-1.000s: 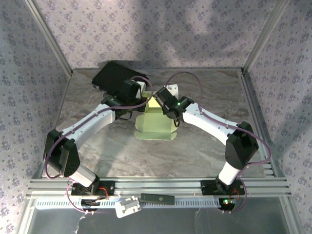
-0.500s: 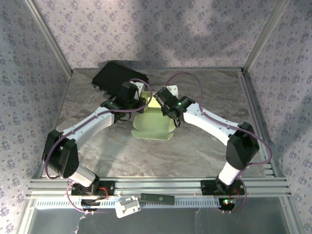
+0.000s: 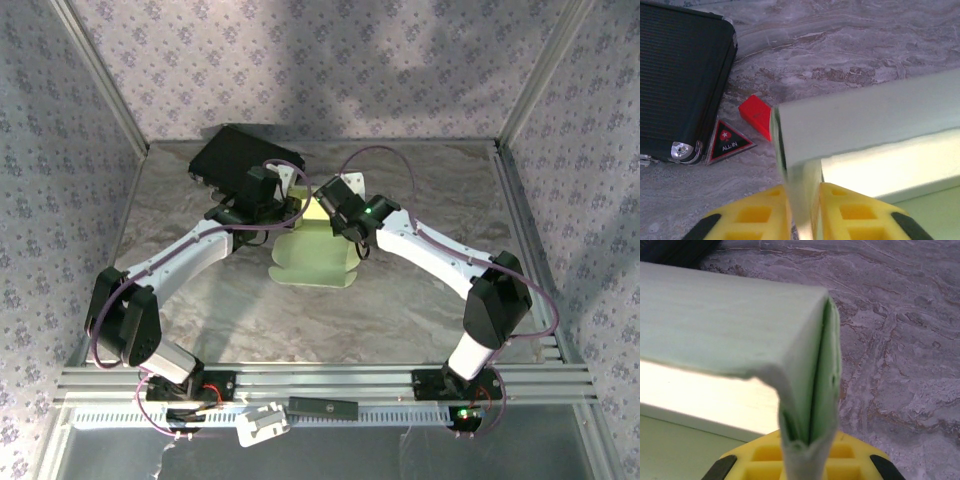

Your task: Fold the paper box

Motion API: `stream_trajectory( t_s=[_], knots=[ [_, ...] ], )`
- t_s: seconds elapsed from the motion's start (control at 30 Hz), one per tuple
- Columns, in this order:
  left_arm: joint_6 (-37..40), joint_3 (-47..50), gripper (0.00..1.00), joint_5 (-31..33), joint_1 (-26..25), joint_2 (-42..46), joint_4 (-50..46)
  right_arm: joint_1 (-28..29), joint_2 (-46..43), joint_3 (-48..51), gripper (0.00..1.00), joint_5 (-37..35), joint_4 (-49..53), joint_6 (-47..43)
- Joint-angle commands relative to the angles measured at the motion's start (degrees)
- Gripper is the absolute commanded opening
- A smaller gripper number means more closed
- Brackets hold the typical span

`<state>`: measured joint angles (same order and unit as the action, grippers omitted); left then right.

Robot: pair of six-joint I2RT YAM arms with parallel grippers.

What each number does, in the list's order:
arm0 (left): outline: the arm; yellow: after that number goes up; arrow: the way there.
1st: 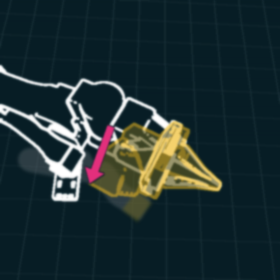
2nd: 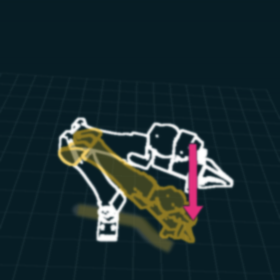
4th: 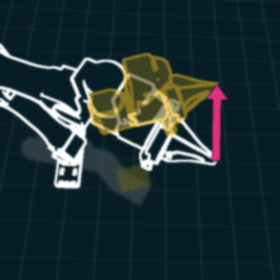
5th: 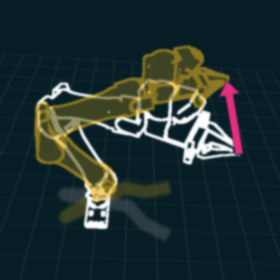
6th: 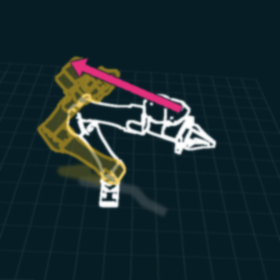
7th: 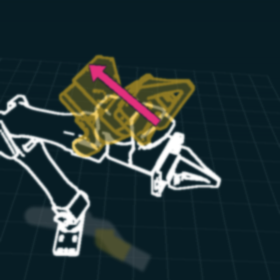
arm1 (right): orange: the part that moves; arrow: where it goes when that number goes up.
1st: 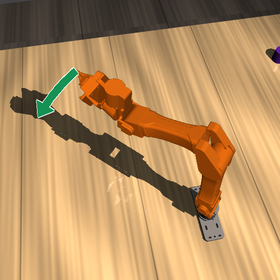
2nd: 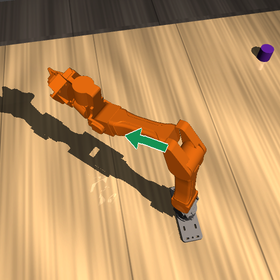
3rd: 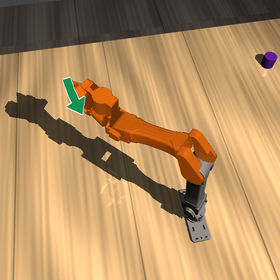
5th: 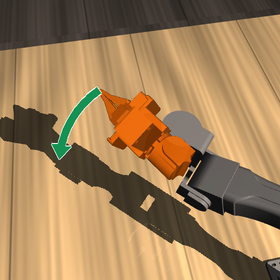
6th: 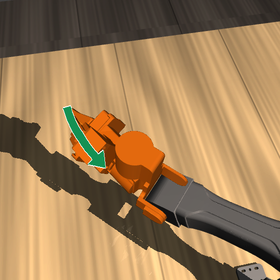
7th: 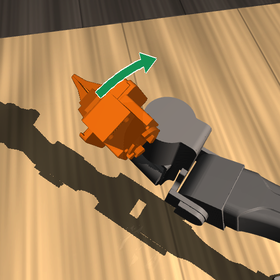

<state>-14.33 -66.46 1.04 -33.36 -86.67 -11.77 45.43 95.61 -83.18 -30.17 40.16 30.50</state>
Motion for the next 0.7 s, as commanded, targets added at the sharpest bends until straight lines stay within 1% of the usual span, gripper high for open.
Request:
stream_trajectory(
  t_s=[0.0,0.13,0.3,0.37,0.5,0.57,0.67],
  knots=[
    [0.78,0.21,0.25,0.86,0.16,1.2,4.18,1.3,0.52,-1.92,0.0,1.14,2.0,-0.18],
    [1.38,-0.32,0.24,1.07,0.24,0.48,4.2,1.31,0.4,-1.9,0.0,1.35,1.85,-0.07],
    [1.75,-0.45,0.06,1.52,0.23,-0.16,4.12,1.25,0.24,-2.14,0.0,1.35,2.07,0.07],
    [2.13,-0.64,0.0,3.88,-0.66,-0.16,3.67,1.27,0.37,-2.43,0.0,1.17,2.41,0.25],
    [2.89,-1.56,0.0,11.79,-3.69,-0.75,2.18,1.4,1.03,-3.26,0.0,1.13,3.14,0.83],
    [2.15,-2.26,0.0,17.11,-5.24,-1.29,0.86,1.48,1.5,-3.66,0.0,0.82,3.59,1.3],
    [1.25,-2.3,0.0,22.65,-7.13,-1.5,0.41,1.55,1.67,-3.66,0.0,0.67,3.7,1.77]
  ],
)
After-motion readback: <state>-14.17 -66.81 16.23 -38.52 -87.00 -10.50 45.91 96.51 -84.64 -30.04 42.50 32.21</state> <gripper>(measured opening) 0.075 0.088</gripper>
